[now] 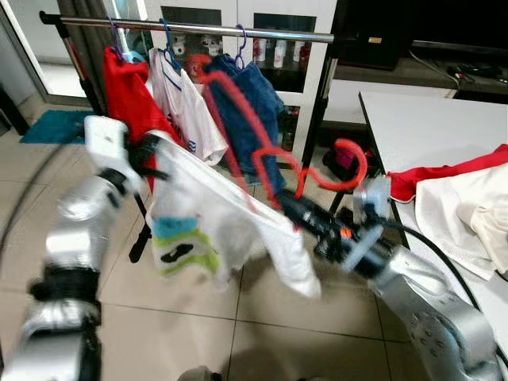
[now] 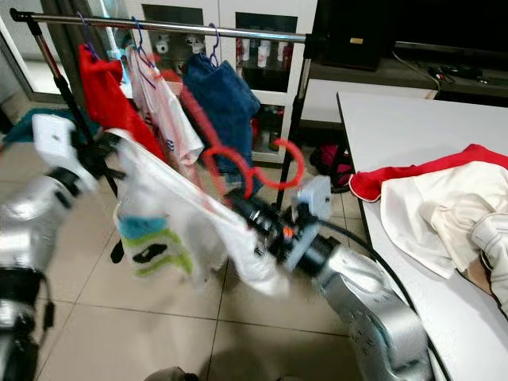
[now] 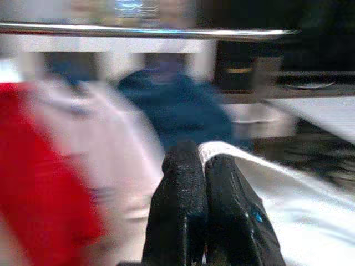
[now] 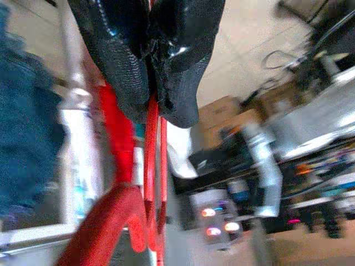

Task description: Hang hanger

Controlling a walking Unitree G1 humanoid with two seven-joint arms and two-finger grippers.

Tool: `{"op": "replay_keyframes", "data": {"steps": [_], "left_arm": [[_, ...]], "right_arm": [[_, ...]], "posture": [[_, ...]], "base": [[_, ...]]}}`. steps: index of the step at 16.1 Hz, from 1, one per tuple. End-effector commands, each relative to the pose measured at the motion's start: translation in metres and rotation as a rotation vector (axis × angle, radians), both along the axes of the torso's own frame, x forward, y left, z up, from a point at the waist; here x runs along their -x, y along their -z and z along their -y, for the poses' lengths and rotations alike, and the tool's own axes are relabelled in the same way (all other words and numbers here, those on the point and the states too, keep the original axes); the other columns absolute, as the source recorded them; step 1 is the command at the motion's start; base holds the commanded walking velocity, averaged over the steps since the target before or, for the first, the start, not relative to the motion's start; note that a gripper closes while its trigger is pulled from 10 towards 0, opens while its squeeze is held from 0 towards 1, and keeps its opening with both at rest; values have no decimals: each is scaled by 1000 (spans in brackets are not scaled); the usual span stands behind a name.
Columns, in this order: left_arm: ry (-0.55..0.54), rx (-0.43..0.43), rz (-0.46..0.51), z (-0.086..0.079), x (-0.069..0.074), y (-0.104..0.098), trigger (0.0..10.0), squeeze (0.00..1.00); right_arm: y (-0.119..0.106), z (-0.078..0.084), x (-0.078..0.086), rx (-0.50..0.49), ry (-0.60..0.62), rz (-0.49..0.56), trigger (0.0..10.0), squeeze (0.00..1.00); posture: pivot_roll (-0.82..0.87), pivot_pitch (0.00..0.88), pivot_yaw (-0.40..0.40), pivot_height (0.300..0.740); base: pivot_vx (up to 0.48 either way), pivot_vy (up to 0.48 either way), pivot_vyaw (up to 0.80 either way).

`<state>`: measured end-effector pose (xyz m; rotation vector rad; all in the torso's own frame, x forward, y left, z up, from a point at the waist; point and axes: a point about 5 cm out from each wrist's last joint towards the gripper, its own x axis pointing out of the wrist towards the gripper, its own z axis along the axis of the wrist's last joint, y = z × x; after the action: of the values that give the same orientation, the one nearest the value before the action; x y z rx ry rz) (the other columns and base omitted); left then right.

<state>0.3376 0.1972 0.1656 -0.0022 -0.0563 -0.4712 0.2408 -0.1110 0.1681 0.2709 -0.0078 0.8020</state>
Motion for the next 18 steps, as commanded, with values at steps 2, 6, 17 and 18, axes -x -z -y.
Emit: {"op": "replay_keyframes", "data": {"steps": [2,6,17,18], "left_arm": [[277,38,-10,52,16,-1,0,0],[502,77,-41,96,43,1,0,0],[-109,16,-145,21,69,34,10000,0],[-89,5,-133,27,70,34,10000,0]], "right_arm": [[-3,-1,-8,-5,76,21,0,0],[-13,6,-28,-166,337,35,0,0],[28,44,-5,163,546,-59,10000,0],[25,43,-4,145,556,-42,10000,0]], "posture": [[-62,10,20,740],[-60,12,23,740],[-59,0,42,740],[-62,0,47,740]], "base": [[0,0,0],[0,0,0],[0,0,-291],[0,0,-800]]}}
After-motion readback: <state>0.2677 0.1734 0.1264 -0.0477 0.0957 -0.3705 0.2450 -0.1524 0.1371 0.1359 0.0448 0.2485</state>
